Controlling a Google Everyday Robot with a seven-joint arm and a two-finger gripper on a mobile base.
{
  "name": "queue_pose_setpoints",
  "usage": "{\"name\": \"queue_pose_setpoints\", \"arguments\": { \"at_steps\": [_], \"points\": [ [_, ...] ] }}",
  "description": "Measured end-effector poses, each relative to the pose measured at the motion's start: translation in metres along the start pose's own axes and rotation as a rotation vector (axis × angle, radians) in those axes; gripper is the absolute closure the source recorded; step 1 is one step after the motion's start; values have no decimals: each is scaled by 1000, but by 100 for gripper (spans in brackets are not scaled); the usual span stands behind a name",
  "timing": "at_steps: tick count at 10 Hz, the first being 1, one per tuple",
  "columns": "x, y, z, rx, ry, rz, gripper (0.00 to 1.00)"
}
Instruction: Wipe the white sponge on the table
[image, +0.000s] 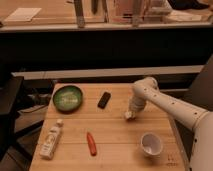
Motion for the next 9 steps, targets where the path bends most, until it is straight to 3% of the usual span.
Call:
{"name": "queue_pose_setpoints", "arguments": {
  "at_steps": [6, 9],
  "points": [
    [-1, 1, -1, 0, 1, -4, 99],
    [-12, 5, 1, -11, 5, -33, 99]
  ]
}}
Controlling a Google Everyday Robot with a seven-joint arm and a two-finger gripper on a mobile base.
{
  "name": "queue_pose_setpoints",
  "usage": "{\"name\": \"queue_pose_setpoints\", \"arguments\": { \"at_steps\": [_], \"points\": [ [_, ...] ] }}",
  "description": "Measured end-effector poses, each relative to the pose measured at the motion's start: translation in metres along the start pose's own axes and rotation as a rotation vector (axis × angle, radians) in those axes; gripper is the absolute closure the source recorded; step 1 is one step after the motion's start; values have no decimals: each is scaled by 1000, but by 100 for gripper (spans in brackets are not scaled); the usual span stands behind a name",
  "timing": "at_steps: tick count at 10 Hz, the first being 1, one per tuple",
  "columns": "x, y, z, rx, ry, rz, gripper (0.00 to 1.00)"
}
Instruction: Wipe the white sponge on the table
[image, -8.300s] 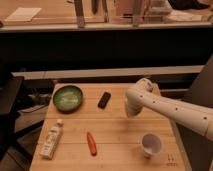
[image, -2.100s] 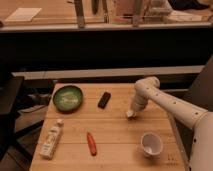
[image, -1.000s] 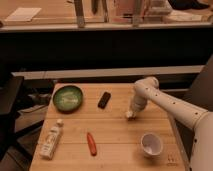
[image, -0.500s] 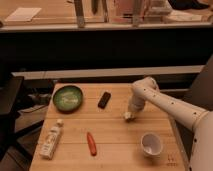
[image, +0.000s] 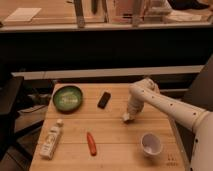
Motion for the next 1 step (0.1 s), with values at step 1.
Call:
{"name": "queue_pose_setpoints", "arguments": {
  "at_steps": [1],
  "points": [
    [0, 0, 0, 3, -3, 3, 99]
  ]
}}
